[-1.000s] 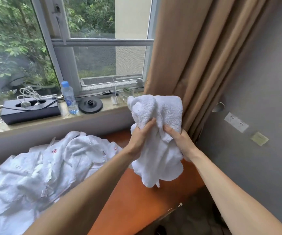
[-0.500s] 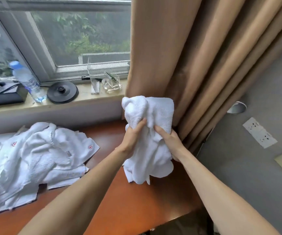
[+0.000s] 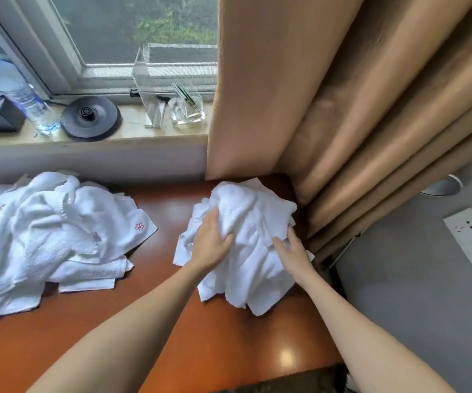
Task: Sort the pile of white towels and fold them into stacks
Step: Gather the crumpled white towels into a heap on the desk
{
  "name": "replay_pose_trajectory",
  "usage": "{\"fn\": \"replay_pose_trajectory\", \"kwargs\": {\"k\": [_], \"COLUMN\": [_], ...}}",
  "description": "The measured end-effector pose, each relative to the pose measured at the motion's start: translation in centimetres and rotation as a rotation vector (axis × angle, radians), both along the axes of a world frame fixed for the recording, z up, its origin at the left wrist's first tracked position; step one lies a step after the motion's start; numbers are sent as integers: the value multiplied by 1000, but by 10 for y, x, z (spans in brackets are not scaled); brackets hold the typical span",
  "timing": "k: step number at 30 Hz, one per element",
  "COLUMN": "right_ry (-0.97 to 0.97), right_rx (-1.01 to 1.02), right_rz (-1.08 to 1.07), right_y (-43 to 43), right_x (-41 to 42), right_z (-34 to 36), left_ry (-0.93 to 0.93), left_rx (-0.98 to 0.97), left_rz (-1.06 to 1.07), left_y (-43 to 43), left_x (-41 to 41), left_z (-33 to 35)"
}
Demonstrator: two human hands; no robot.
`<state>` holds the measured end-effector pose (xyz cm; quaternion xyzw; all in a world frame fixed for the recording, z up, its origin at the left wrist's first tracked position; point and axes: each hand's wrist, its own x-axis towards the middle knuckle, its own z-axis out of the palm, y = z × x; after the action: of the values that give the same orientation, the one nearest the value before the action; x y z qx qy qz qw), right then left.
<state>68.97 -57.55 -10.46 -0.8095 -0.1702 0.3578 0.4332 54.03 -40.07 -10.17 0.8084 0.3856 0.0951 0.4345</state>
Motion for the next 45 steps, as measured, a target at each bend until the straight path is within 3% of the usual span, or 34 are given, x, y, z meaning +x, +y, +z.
{"fn": "replay_pose_trajectory", "kwargs": {"k": [7, 18, 26, 37, 45], "right_ry": [-162, -323, -396, -384, -272], "right_rx": [-128, -22, 5, 3, 21], "right_rz": [186, 433, 642, 710, 584], "right_y": [-3, 79, 182, 282, 301], "right_x": [-16, -104, -248, -445, -449], "right_z": [29, 76, 89, 89, 86], "left_ry": [338, 399, 396, 441, 407], "left_rx": [234, 404, 351, 354, 224], "left_rz": [-251, -217, -18, -19, 87], "left_y": [-1, 37, 108, 195, 239], "left_x": [-25, -147, -317, -515, -536], "left_z": [19, 58, 67, 66, 73]}}
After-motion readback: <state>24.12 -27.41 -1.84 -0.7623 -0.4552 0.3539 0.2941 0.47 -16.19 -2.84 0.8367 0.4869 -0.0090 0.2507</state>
